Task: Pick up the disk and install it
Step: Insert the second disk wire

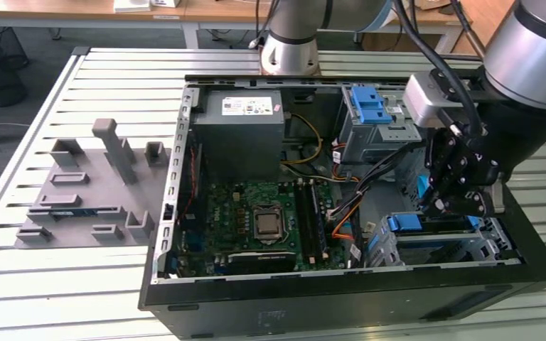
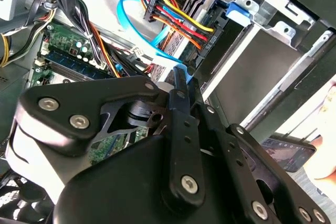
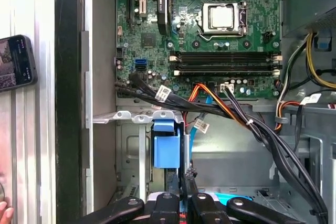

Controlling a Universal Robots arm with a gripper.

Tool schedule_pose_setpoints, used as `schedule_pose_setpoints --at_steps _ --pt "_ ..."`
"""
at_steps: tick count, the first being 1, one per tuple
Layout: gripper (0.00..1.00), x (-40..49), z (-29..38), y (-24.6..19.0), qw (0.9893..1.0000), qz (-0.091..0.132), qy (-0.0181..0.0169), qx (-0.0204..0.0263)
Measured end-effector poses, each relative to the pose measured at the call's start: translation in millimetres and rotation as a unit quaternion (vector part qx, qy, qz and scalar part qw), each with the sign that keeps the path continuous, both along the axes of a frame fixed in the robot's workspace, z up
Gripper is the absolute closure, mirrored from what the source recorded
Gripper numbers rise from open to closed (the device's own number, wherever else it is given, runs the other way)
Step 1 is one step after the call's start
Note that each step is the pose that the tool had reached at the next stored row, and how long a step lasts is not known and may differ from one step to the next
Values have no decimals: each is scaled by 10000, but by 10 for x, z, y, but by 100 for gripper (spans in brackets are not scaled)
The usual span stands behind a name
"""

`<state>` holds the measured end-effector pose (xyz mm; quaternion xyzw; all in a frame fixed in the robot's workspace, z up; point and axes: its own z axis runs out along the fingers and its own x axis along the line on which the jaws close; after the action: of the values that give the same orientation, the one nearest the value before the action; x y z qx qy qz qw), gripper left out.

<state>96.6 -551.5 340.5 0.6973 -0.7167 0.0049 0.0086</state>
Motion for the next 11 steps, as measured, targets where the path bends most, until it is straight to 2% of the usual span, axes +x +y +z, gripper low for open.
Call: schedule_pose_setpoints --at_steps 6,11 --pt "84 20 -11 -27 10000 -26 4 -1" --pt "84 26 -29 -30 10000 -70 15 -1"
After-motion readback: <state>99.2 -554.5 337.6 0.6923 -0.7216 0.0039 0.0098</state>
